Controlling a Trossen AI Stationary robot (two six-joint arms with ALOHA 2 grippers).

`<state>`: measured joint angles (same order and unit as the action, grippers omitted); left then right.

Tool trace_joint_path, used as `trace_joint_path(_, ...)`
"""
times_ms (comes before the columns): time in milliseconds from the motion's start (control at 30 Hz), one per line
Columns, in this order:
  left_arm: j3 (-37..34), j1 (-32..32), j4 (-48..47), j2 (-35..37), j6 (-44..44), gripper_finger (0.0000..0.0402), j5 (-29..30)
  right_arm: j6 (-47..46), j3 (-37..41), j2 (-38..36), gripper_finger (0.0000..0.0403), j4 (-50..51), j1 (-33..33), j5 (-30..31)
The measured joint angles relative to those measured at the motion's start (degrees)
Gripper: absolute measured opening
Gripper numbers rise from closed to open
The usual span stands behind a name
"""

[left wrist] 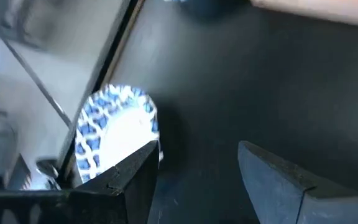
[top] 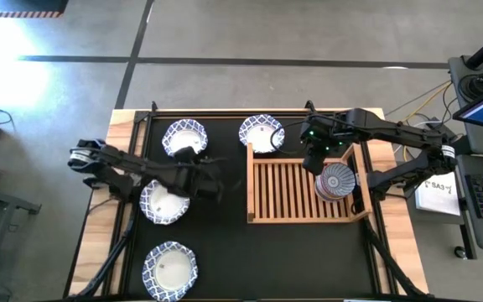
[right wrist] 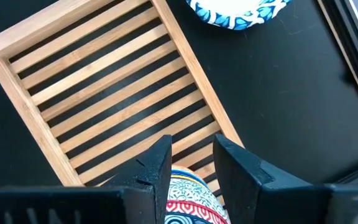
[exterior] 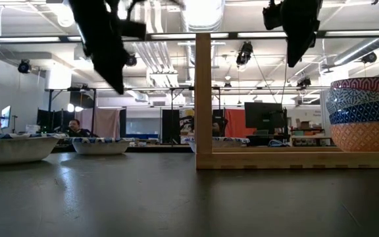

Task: Place and stack bowls onto a shelf
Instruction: Put the top left white bowl on the shelf

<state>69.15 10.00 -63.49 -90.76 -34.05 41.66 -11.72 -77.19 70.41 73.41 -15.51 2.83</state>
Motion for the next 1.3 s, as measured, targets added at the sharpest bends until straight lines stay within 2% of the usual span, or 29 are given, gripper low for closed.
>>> trace_joint_path(233,-9.4,-12.1,4.1,2.6,2.7,0.0204,-3.3,-0.2,0.1,0.0,0.0111,0.0,0.0,0.0)
trace_joint_path(400,-15.3,-19.9,17.5,4.2,11.1,0.0204,-11.0,-0.2,0.1,0.0,0.0111,-0.1,0.0,0.0)
trace_joint_path(500,-17.6,-23.1,23.6,4.4,13.5,0.0204,-12.3,-0.2,0.1,0.0,0.0109,-0.4,0.0,0.0)
trace_joint_path(867,-19.8,-27.8,26.2,2.9,15.9,0.0204,-14.4,-0.2,0.1,0.0,0.0111,-0.5,0.0,0.0)
trace_joint_path(1133,-22.8,-32.1,33.7,2.1,17.6,0.0203,-14.2,-0.3,0.1,0.0,0.0112,-0.7,0.0,-0.3)
trace_joint_path(1300,-23.8,-33.4,34.9,1.6,17.9,0.0178,-14.2,-0.3,0.1,0.0,0.0107,-0.9,0.0,-0.3)
